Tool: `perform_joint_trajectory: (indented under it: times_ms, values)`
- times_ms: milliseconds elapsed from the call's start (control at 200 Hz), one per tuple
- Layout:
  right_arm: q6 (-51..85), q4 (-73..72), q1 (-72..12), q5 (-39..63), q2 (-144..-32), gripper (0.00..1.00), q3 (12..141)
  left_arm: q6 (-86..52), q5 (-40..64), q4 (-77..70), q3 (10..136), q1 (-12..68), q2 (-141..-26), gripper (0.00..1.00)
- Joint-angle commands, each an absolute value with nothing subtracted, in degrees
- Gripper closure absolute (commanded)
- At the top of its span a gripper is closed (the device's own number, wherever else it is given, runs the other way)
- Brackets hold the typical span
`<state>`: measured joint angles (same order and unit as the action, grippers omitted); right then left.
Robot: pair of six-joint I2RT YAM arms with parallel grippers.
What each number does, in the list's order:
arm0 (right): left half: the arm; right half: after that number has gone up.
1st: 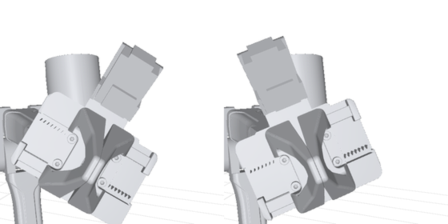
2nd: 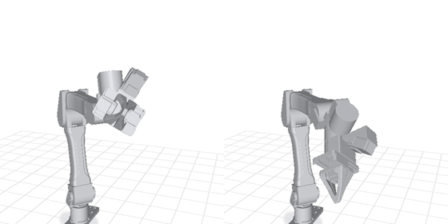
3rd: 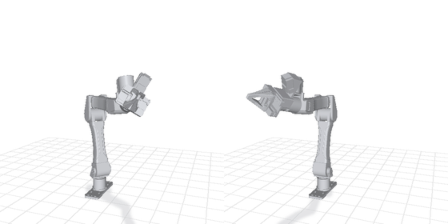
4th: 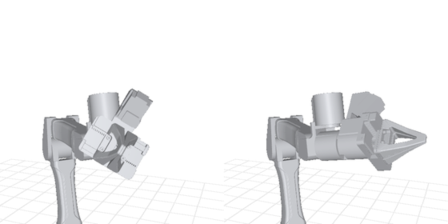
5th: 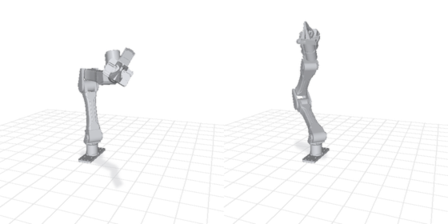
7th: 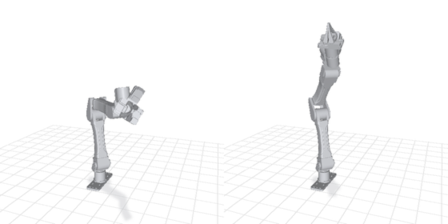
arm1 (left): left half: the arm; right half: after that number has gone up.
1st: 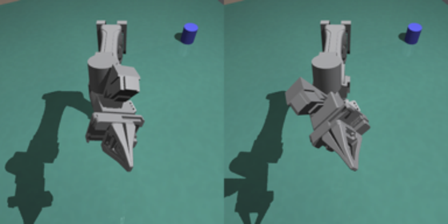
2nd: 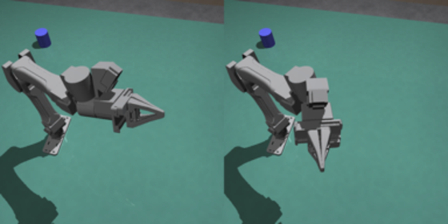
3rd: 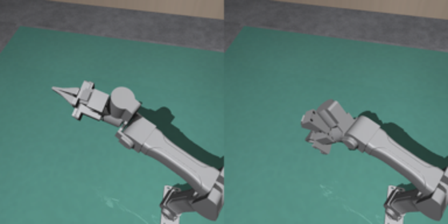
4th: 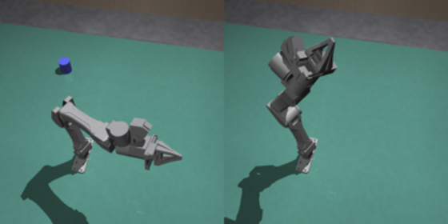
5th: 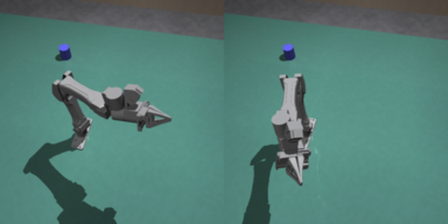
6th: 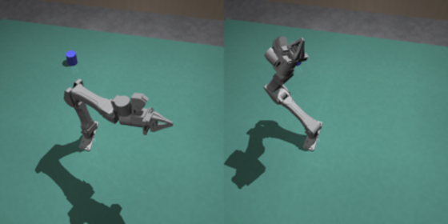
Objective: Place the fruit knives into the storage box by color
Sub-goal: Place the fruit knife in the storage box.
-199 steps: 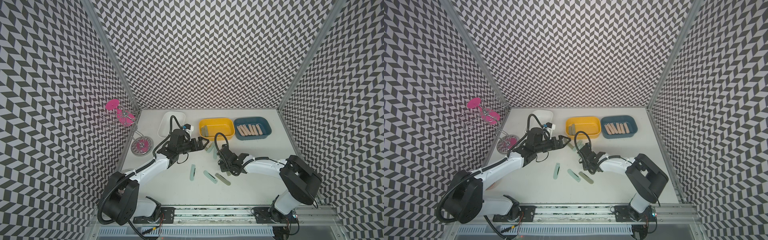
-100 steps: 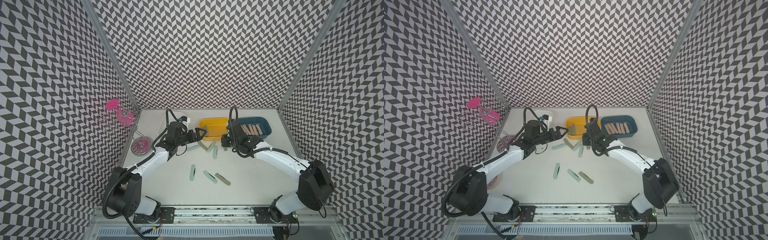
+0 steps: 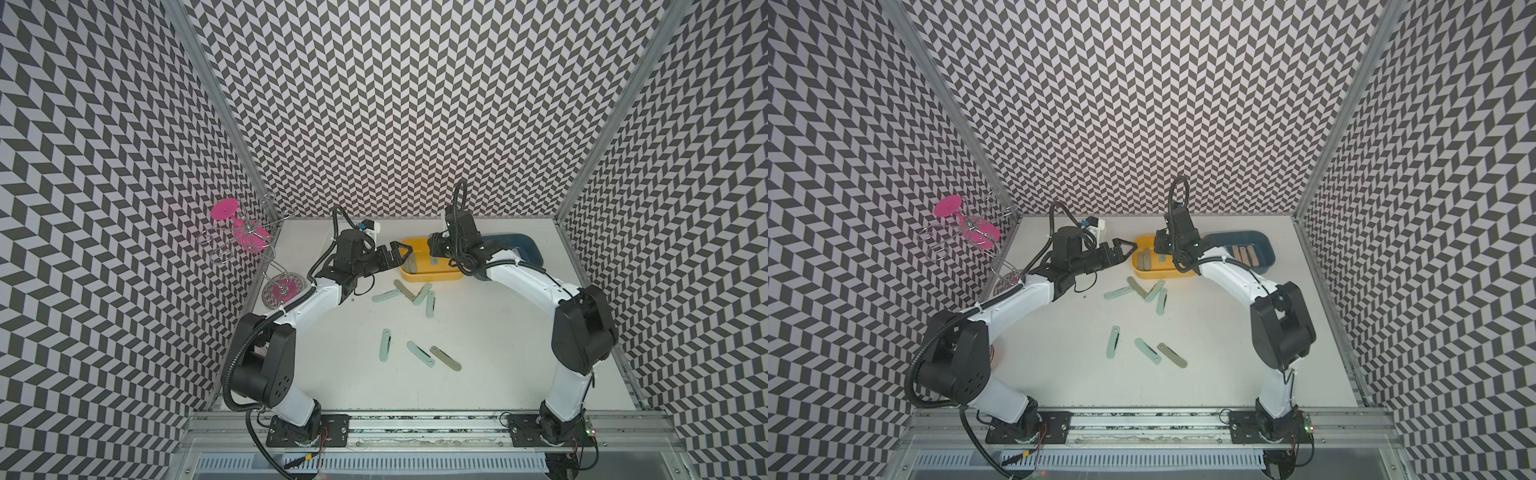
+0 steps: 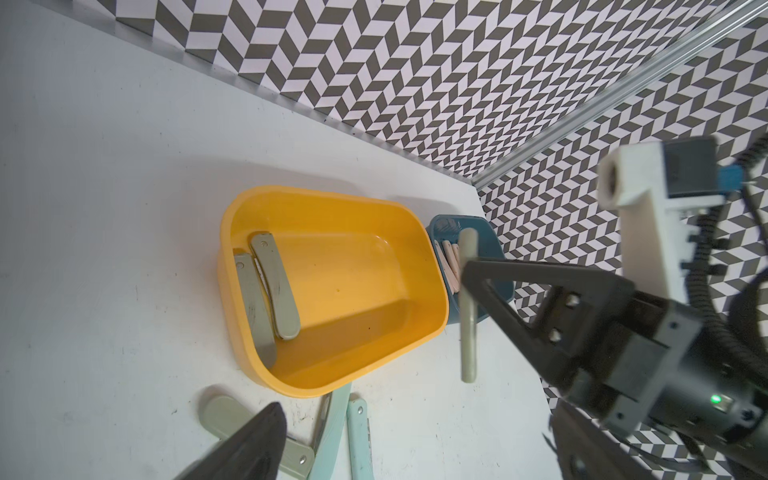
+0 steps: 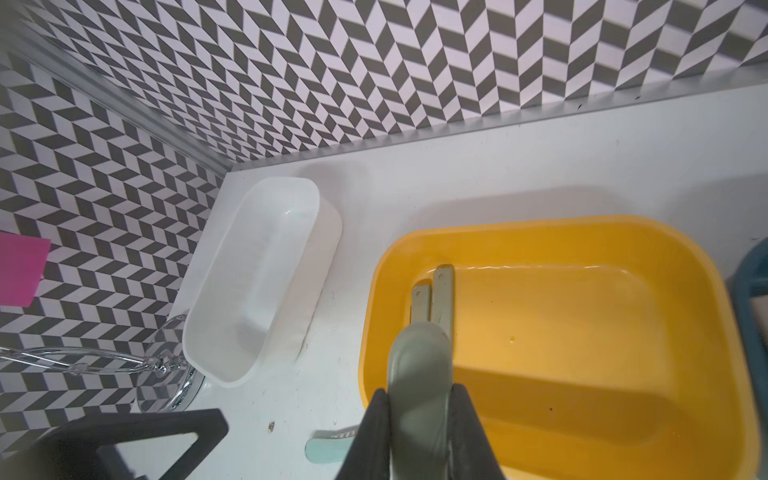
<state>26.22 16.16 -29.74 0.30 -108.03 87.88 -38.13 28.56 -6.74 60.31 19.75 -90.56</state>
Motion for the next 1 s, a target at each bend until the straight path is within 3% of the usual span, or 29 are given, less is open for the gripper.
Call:
perform_joint_trajectory:
  times_ms: [0,476,856,942,997]
  values:
    - [25.92,11.55,-28.25,4.48,-112.05,0.84,91.22,-36.78,30.01,-6.90,62.77,18.66,-92.13,0.00]
    - [25.79,10.46,-26.55,8.03,-128.91,0.84,103.13,-37.61,32.10,-8.54,63.78,16.53,-96.27,0.00]
    - [24.59,12.64,-26.55,9.55,-129.46,0.80,103.28,-37.86,32.34,-9.14,63.48,16.35,-96.68,0.00]
    - [23.98,11.84,-26.72,9.73,-128.03,0.75,101.94,-37.88,32.34,-9.05,63.60,16.35,-96.54,0.00]
    - [23.65,11.67,-26.72,10.17,-127.86,0.65,101.73,-37.90,32.21,-8.99,63.55,16.34,-96.42,0.00]
